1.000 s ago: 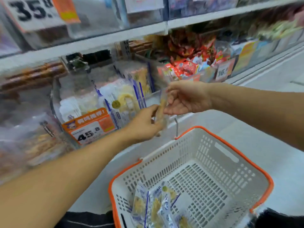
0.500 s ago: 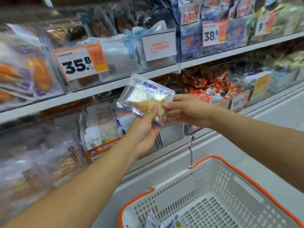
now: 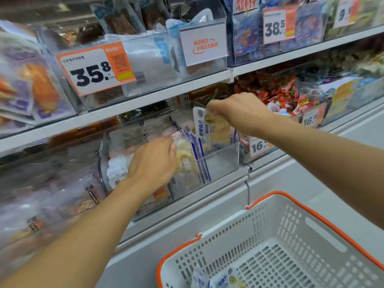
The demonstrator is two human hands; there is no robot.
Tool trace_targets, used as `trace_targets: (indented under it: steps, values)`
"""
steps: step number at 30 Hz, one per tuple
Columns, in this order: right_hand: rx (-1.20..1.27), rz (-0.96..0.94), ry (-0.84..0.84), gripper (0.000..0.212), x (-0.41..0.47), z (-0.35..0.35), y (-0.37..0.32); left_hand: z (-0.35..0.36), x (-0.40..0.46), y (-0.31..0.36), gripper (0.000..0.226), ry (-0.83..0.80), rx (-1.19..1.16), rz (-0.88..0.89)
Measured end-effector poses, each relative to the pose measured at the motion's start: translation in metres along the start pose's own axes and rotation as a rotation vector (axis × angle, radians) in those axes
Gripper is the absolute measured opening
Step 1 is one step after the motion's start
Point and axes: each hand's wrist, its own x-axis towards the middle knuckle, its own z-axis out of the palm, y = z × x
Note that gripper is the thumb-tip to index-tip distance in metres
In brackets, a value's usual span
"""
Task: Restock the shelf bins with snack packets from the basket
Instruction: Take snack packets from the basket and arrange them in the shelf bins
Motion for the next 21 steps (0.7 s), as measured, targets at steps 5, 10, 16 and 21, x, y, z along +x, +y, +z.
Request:
trace_targets:
  steps: [5,10,16,21]
  values:
    - [-0.115,-0.034,-0.115,0.022,0.026,0.026,-0.016,0.001,0.000,0.001,0.038,-0.027,0.000,-0.036]
    - [0.018,-0.008,-0.214,0.038,0.036,0.043,-0.017,0.001,-0.002,0.003,0.038,-0.026,0.005,-0.045]
    - [-0.012,-0.016,-0.303,0.062,0.045,0.047,-0.024,0.001,-0.001,0.001,0.039,-0.026,0.019,-0.052]
    - [-0.094,-0.038,-0.175,0.054,0.042,0.064,-0.029,0.000,0.000,0.002,0.040,-0.036,0.022,-0.062]
